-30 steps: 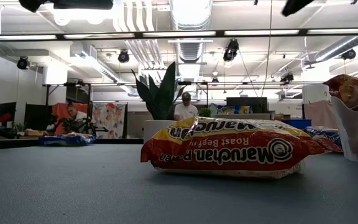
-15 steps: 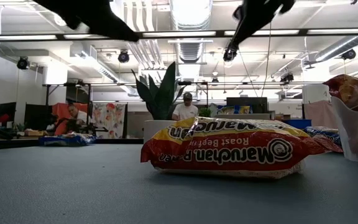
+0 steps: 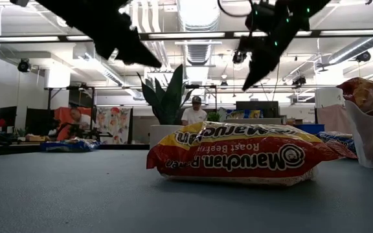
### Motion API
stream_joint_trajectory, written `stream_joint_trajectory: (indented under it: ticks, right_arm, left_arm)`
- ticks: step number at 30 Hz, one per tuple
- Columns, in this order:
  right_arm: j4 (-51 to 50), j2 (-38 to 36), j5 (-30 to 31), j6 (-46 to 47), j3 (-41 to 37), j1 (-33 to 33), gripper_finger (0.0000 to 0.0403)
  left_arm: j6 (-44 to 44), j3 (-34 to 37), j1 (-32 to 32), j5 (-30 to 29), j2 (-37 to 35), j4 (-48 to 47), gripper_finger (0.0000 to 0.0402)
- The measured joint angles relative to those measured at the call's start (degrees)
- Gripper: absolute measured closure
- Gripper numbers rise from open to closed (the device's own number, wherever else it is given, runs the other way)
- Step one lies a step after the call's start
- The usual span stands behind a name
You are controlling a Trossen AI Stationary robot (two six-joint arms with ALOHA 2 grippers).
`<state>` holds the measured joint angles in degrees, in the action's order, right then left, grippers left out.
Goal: Sort Maruchan noodles
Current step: Adjust the blue instant noodle pack in the gray bin
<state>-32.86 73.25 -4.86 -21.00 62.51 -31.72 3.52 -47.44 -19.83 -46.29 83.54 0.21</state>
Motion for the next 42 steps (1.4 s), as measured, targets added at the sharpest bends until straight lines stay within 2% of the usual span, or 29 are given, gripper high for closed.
stream_joint_trajectory:
  ticks: [4,7,14,16,18,26,35,42]
  right_arm:
    - [3.26,0.0,-0.07,-0.37,-4.18,-1.55,0.0341]
    - [5.29,0.0,0.77,1.17,-5.97,-1.87,0.0308]
    - [15.09,2.79,6.97,1.92,-8.93,-1.82,0.0217]
    - [15.22,4.76,10.52,1.05,-8.48,-2.12,0.02]
    - [15.19,6.94,11.42,-0.89,-7.58,-2.55,0.0189]
    - [15.22,12.41,11.1,-11.53,-5.25,-3.58,0.0184]
    - [15.43,16.5,10.39,-11.65,-3.84,-5.07,0.0184]
    - [15.36,18.75,9.1,-12.59,-3.84,-5.07,0.0211]
  left_arm:
    - [3.33,-0.54,-0.16,-0.07,-1.38,1.54,0.0401]
    - [7.21,-1.9,-0.14,-1.39,-2.32,1.6,0.0401]
    - [16.98,-5.78,1.56,-4.06,-3.03,2.54,0.0402]
    - [19.53,-6.72,2.43,-4.08,-3.01,3.87,0.0402]
    - [21.32,-7.15,3.55,-4.12,-3.01,4.28,0.0402]
    - [24.04,-6.72,8.66,-3.24,-2.92,4.1,0.0402]
    - [24.02,-6.45,14.75,8.66,-2.9,4.11,0.0402]
    - [23.9,-6.32,17.03,11.81,-2.9,4.11,0.0402]
